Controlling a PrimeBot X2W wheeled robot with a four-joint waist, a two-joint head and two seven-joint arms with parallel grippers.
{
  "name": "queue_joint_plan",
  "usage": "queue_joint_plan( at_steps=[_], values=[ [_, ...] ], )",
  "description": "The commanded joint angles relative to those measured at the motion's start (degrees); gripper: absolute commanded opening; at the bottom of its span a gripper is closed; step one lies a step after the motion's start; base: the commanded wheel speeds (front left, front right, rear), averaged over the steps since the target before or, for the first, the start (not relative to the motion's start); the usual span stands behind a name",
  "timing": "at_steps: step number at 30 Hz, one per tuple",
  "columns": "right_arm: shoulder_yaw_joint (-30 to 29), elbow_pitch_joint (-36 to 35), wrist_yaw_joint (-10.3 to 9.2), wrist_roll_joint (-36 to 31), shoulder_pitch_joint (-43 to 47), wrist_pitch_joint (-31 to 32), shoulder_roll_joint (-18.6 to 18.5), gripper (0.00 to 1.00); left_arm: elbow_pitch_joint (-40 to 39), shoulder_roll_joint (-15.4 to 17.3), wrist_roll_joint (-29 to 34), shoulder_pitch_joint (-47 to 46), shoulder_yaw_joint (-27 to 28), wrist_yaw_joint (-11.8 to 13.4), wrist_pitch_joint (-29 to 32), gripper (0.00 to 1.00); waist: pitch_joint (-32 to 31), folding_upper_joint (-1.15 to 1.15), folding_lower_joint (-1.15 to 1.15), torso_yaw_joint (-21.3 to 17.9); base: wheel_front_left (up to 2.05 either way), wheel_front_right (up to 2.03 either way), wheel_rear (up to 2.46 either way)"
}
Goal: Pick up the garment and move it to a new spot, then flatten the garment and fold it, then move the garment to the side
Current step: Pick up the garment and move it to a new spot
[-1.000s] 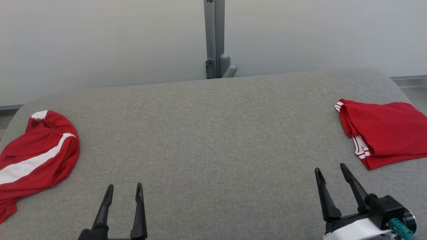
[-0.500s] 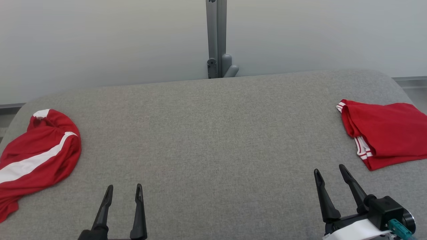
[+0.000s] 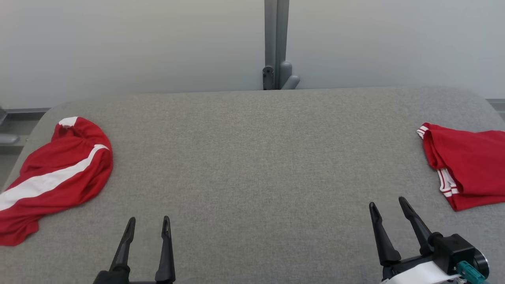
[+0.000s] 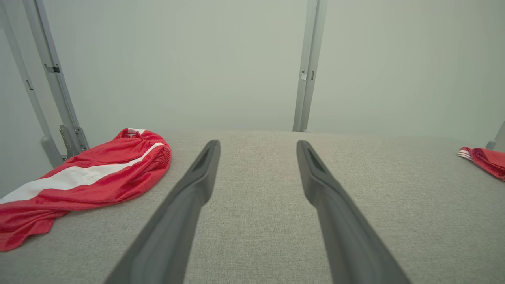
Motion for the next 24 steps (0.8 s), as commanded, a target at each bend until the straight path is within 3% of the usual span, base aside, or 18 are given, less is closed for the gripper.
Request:
queue_joint_plan(
  at_steps=[1,24],
  values=[
    [0.2,-0.2,-0.05,0.3,0.5,-0.2,0.1,1.0,-0.1,0.1,-0.5,-0.7,0.2,0.0,0.1,1.0,0.4,0.0,0.0,2.6,0.0,0.0,0.0],
    [2.6,0.2,-0.05,0.9,-1.3,-0.2,-0.4,1.0,-2.1,0.1,-2.3,-1.5,0.1,2.0,0.1,1.0,2.7,0.0,0.0,19.4,0.0,0.0,0.0]
  ],
)
